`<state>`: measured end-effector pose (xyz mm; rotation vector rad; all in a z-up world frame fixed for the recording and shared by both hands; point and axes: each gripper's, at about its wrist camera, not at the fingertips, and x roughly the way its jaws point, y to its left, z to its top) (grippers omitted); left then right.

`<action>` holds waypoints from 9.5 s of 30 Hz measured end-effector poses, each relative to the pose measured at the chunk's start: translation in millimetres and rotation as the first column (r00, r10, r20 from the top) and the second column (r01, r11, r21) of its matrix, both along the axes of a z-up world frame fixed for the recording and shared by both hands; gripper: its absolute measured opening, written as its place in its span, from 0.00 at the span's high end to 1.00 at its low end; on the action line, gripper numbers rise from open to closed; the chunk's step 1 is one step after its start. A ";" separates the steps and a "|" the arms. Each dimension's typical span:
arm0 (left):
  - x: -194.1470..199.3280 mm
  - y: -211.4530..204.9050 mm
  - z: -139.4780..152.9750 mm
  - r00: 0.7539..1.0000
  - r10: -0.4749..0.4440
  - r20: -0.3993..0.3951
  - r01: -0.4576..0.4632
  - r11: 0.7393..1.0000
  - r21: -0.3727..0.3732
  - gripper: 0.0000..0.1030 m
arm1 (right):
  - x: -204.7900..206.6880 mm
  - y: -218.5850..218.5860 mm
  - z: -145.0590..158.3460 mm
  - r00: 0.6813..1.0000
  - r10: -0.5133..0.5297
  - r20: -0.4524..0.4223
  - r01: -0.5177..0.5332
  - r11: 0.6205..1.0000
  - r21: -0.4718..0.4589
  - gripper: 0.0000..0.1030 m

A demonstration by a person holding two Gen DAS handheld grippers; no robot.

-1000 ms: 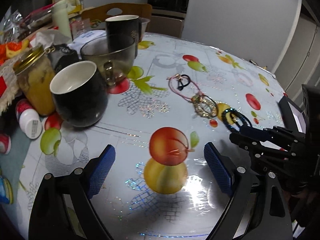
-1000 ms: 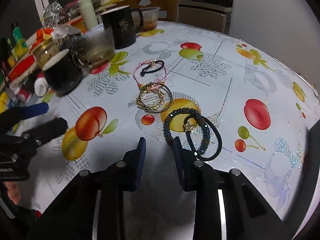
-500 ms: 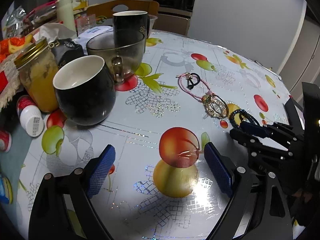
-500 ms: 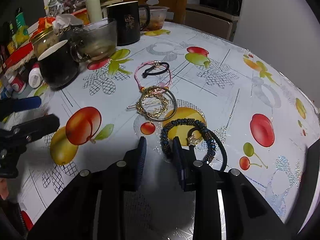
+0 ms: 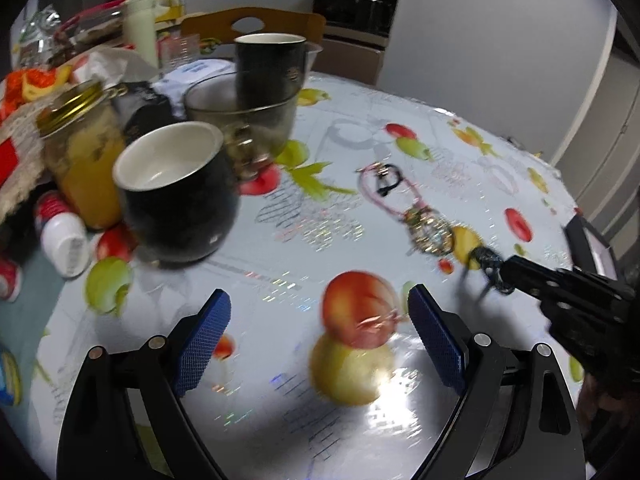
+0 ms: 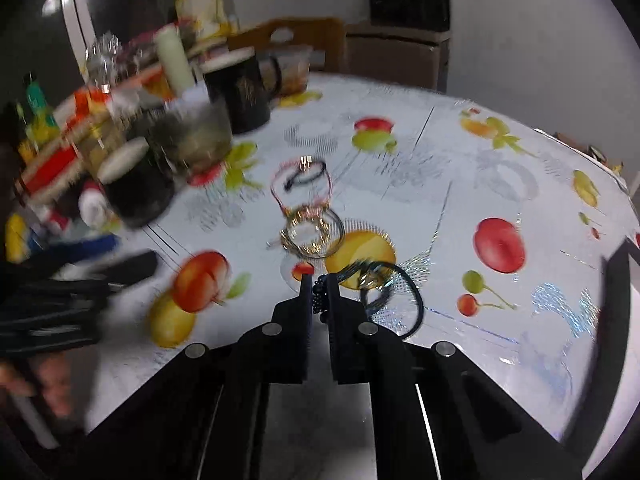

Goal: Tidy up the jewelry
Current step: 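Grasp the black beaded bracelet with the right tool while the left grasps the black hair tie, then carry the beaded bracelet and hair tie in both tools over the black box, then open the right tool releasing the bracelet while the left releases the hair tie, then move both open tools back toward the remaining jewelry, then lower the right tool onto the thin dark bangle and close on it, then grasp the gold rhinestone hair clip with the left tool while the right holds the bangle, then carry the hair clip and bangle in both tools over the black box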

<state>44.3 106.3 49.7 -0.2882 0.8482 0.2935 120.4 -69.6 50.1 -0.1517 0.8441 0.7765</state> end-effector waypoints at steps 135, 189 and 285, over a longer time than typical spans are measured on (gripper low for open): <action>65.7 -329.4 13.1 0.837 -0.526 -0.149 0.545 0.823 0.156 0.24 | -0.7 -321.7 9.4 0.847 -0.529 -0.053 0.528 0.849 -0.025 0.14; 37.0 32.3 -21.3 0.963 -0.248 -0.106 0.242 0.968 -0.067 0.14 | 31.0 88.1 -33.3 0.996 -0.094 -0.006 0.093 0.987 -0.133 0.85; 151.2 -338.0 76.2 0.841 -0.521 0.148 0.499 0.851 0.163 0.59 | 65.3 -357.5 66.4 0.851 -0.521 0.063 0.502 0.844 0.190 0.97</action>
